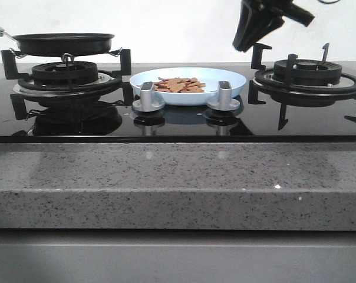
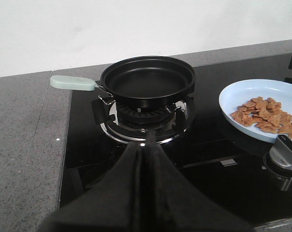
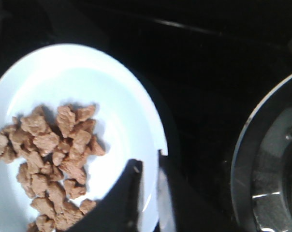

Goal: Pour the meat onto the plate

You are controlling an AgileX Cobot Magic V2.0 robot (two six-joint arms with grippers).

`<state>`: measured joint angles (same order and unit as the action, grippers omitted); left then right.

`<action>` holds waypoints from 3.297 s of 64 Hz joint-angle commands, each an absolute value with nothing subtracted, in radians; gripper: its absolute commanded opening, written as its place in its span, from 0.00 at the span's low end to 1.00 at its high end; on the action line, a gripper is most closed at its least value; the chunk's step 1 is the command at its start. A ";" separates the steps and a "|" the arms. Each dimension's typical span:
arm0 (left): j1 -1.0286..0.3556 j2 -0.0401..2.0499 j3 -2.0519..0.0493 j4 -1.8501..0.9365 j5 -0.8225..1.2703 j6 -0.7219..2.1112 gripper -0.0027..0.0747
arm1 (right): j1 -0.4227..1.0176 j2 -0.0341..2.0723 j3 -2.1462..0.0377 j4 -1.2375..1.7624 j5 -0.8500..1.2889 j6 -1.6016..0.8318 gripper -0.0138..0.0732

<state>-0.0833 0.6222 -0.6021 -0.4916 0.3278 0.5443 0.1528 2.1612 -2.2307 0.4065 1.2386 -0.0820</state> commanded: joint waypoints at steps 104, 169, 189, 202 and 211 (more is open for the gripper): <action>-0.089 0.619 -0.630 -0.511 0.258 0.537 0.01 | 0.151 0.431 -0.575 0.207 0.489 -0.135 0.09; -0.089 0.619 -0.630 -0.511 0.258 0.537 0.01 | 0.151 0.387 -0.543 0.209 0.471 -0.135 0.09; -0.089 0.617 -0.627 -0.494 0.238 0.531 0.01 | 0.151 0.387 -0.543 0.209 0.471 -0.135 0.09; -0.091 0.528 -0.563 -0.066 0.243 -0.006 0.01 | 0.151 0.387 -0.543 0.209 0.471 -0.135 0.09; -0.091 0.370 -0.456 0.000 0.234 -0.034 0.01 | 0.151 0.387 -0.543 0.209 0.471 -0.135 0.09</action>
